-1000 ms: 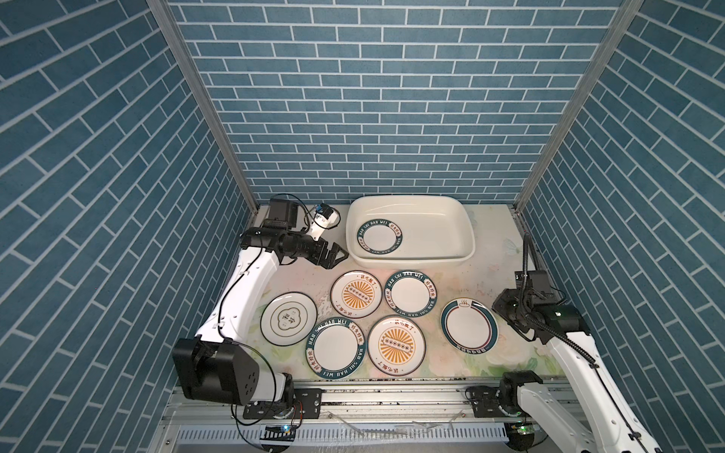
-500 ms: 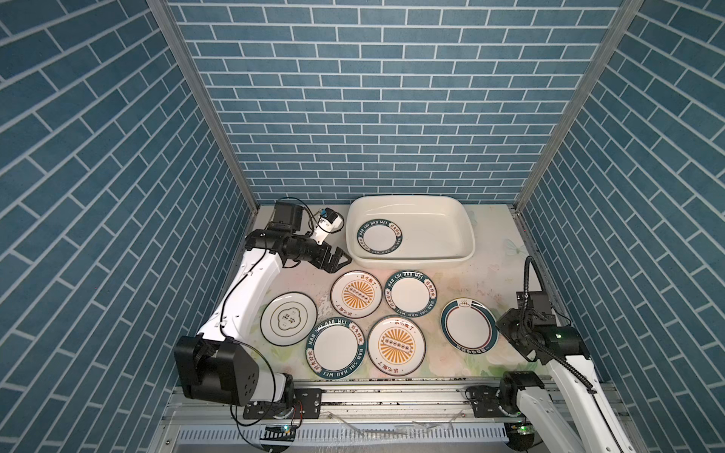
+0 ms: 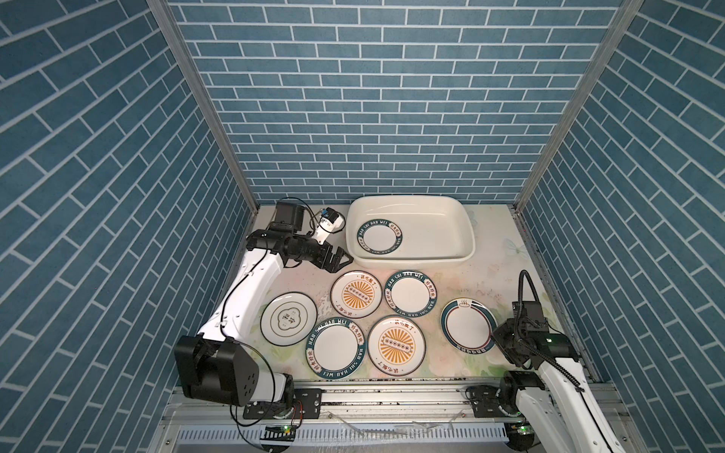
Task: Place the plates into the plastic bin on the countertop
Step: Pick up the plate from the bottom-right of the table.
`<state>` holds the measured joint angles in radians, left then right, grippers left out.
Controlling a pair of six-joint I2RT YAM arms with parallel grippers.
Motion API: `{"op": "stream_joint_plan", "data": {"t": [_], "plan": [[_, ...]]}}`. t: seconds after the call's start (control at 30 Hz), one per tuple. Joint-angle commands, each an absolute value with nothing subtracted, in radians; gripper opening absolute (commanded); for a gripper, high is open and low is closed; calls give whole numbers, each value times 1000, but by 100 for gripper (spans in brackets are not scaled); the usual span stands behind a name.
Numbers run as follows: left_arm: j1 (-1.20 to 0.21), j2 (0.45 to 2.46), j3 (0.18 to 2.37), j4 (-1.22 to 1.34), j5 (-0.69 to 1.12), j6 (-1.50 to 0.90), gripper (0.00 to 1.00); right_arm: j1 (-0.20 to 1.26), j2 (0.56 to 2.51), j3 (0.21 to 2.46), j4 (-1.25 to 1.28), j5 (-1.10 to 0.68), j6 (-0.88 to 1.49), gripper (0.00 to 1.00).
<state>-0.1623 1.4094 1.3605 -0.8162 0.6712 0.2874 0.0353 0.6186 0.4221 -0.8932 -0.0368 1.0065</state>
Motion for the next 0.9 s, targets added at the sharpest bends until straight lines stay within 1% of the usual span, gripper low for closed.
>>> {"op": "stream_joint_plan", "data": {"t": [0.0,0.27,0.67,0.87], "plan": [[-172,1422,1360,-810,685,287,100,19,609,387,-860,-81,1068,45],[-172,1411,1346,-815,664,308,100,-3,638,338,-784,-152,1052,43],[-172,1399,1325,-809,653,307,100,-44,640,271,-677,-211,1037,33],[-172,1396,1324,-807,653,302,100,-60,626,257,-668,-225,1001,30]]}}
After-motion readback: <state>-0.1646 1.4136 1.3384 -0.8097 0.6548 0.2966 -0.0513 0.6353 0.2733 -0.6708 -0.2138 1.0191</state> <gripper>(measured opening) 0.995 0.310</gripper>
